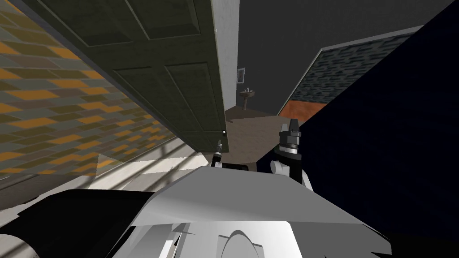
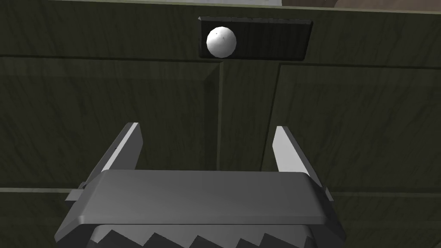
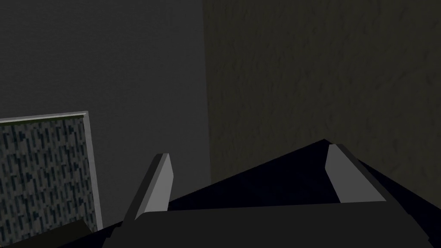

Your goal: Push the door open

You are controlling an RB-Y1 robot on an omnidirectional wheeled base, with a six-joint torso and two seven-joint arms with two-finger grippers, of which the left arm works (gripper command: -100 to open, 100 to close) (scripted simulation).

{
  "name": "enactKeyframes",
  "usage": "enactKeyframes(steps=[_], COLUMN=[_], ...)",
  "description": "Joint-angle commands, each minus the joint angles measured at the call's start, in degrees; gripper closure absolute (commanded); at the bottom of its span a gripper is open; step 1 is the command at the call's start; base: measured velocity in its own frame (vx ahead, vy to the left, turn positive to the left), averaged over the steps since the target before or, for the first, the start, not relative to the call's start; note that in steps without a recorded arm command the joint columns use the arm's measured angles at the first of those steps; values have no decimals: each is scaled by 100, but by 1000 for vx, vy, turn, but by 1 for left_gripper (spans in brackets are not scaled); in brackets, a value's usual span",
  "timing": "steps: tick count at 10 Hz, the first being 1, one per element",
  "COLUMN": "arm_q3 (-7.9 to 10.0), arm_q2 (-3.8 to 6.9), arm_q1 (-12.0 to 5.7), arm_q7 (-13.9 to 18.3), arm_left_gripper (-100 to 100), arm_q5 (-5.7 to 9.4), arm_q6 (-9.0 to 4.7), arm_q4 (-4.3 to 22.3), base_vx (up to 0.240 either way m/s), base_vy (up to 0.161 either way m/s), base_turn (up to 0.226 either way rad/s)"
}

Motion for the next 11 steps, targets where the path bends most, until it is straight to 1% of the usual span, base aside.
enactKeyframes(steps=[1, 3, 5, 7, 9, 10, 11], arm_q3=[17, 39, 61, 86, 109, 101, 101], arm_q2=[167, 288, 318, 258, 97, 138, 138], arm_q1=[-8, -20, -31, -44, -56, -51, -51], arm_q7=[-1, -2, -2, -4, -5, -10, -10], arm_left_gripper=[-100, -100, -100, -100, -100, -100, 100], arm_q5=[8, 18, 28, 39, 50, 45, 45], arm_q6=[-30, -72, -110, -157, -199, -186, -186], arm_q4=[24, 58, 88, 126, 160, 151, 151], base_vx=[119, 223, 247, 219, 220, 90, -21], base_vy=[27, 45, 3, -34, -31, -5, -4], base_turn=[-25, -30, -21, -30, -24, 14, -7])
